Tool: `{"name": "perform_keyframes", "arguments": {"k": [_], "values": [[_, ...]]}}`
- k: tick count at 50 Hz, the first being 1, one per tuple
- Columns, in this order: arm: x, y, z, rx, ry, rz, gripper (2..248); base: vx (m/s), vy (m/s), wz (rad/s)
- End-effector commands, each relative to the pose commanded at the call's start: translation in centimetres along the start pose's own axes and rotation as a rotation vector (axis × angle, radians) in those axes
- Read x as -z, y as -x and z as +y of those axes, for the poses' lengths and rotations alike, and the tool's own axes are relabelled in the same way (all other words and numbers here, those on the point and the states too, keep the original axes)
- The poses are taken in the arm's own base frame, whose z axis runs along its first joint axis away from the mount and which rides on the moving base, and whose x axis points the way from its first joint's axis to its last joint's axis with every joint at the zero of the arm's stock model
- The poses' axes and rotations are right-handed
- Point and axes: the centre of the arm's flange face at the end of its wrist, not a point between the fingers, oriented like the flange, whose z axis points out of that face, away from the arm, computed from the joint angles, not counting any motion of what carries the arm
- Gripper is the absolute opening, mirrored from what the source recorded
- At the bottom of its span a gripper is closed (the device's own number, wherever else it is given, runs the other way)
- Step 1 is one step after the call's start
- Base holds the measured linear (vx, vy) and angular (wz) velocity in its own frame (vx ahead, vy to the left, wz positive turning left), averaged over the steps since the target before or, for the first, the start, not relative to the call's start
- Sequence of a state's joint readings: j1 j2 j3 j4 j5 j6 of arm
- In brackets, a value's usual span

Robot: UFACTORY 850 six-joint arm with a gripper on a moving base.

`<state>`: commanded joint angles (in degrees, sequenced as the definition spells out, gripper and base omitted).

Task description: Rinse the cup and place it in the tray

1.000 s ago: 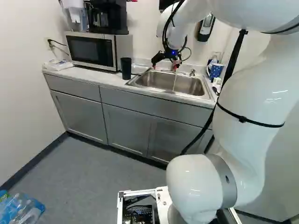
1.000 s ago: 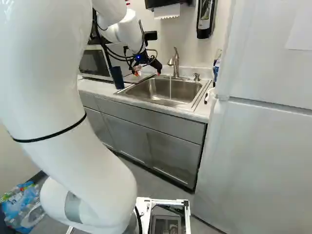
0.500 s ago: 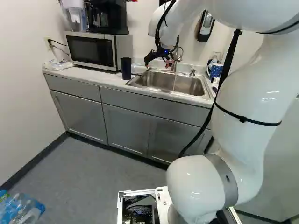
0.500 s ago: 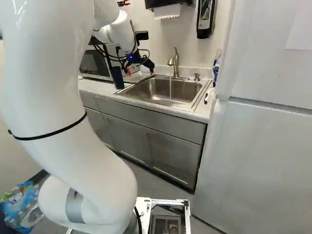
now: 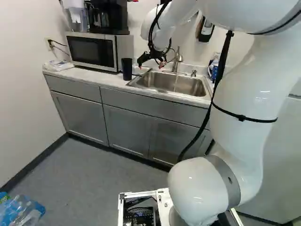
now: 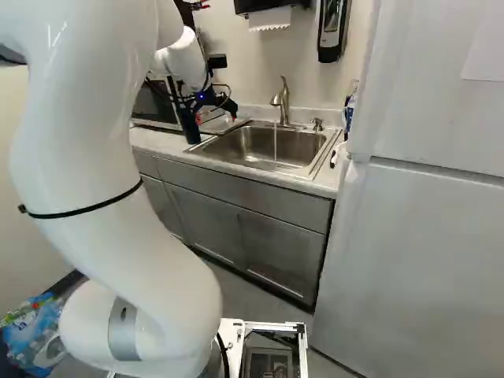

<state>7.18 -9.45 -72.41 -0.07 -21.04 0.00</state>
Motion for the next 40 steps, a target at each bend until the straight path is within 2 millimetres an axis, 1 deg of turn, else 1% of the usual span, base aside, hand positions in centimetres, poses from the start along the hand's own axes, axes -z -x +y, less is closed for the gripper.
{"name": "perform_keyframes", "arguments": {"k": [40], "values": [[-5.3, -0.1, -6.9, 0.081, -0.08, 0.103, 247, 0.0, 0.0, 0.0]]}}
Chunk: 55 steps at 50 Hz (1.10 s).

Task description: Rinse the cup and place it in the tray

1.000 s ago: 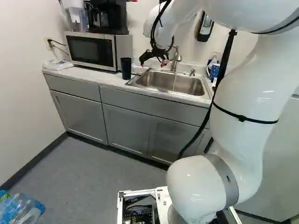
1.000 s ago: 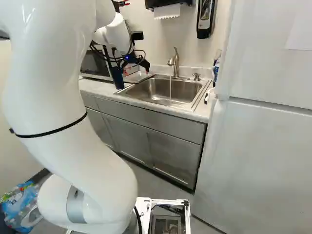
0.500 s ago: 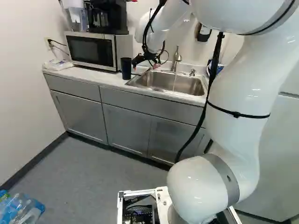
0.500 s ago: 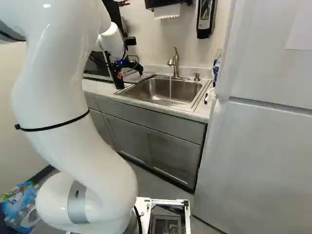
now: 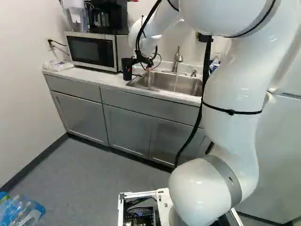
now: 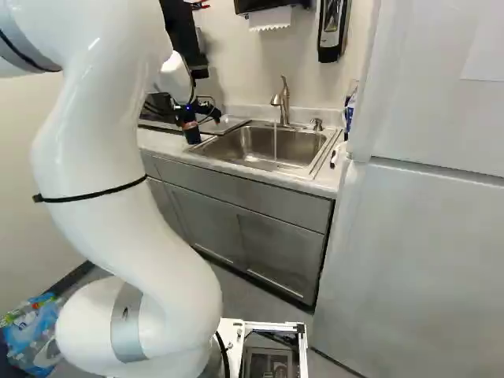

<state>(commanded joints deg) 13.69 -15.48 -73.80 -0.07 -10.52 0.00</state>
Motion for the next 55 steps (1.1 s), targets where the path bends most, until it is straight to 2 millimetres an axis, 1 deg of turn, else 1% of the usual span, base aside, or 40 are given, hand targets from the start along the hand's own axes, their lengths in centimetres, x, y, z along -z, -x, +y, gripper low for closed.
{"name": "perform_keyframes", "arguments": {"k": [11, 20, 46, 55], "values": [[-1.4, 0.0, -1.7, 0.018, -0.021, 0.042, 247, 0.0, 0.0, 0.0], [-2.2, 0.3, -2.6, 0.027, -0.032, 0.077, 247, 0.0, 0.0, 0.0], [-4.2, 1.0, -2.9, 0.027, -0.036, 0.179, 247, 0.0, 0.0, 0.0], [-4.9, 1.3, -3.2, 0.03, -0.041, 0.216, 247, 0.0, 0.0, 0.0]]}}
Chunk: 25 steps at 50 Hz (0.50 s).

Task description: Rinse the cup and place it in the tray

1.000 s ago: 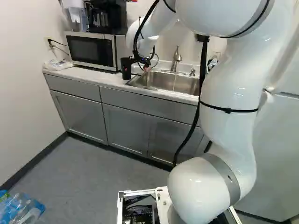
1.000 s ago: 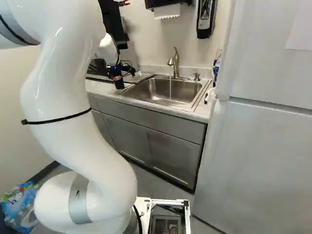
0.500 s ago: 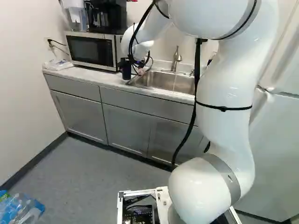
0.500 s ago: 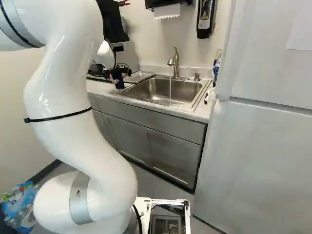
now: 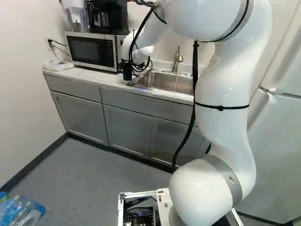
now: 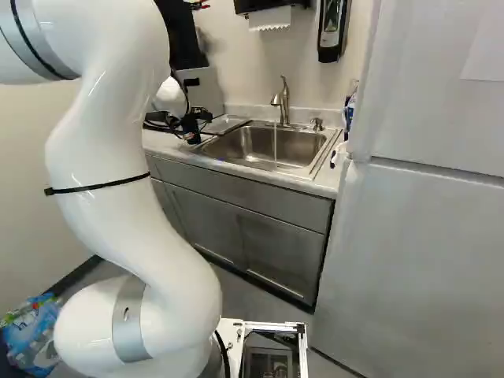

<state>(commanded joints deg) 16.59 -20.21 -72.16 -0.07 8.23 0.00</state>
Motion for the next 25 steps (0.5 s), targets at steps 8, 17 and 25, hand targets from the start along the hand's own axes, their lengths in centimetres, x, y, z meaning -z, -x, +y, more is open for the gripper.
{"name": "perform_keyframes", "arguments": {"k": [8, 17, 25], "values": [[-0.4, 0.4, -0.5, 0.004, -0.007, 0.032, 247, 0.0, 0.0, 0.0], [-0.6, 0.9, -1.0, 0.007, -0.013, 0.067, 247, 0.0, 0.0, 0.0], [-0.7, 1.5, -1.1, 0.008, -0.016, 0.094, 247, 0.0, 0.0, 0.0]]}}
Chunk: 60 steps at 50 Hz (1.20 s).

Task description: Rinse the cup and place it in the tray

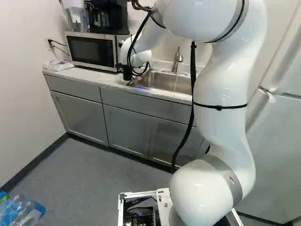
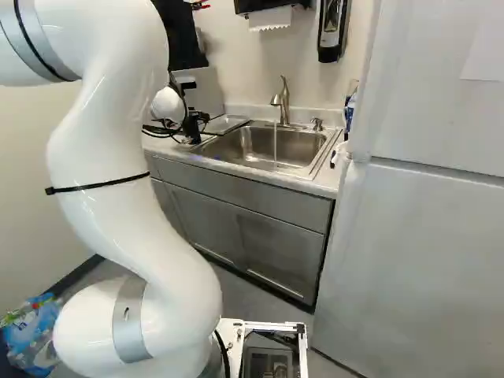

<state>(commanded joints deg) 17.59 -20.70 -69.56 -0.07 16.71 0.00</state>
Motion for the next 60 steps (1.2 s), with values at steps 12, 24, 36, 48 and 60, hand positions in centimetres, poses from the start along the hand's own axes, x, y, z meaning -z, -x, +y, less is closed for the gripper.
{"name": "perform_keyframes", "arguments": {"k": [12, 24, 36, 48, 60], "values": [[0.1, 0.9, -0.2, 0.001, -0.003, 0.04, 247, 0.0, 0.0, 0.0], [0.5, 1.9, -0.5, 0.003, -0.008, 0.077, 247, 0.0, 0.0, 0.0], [1.1, 2.9, -0.9, 0.005, -0.013, 0.109, 247, 0.0, 0.0, 0.0], [1.4, 4.0, -0.7, 0.004, -0.011, 0.134, 247, 0.0, 0.0, 0.0], [1.3, 4.1, -0.6, 0.003, -0.009, 0.176, 247, 0.0, 0.0, 0.0]]}}
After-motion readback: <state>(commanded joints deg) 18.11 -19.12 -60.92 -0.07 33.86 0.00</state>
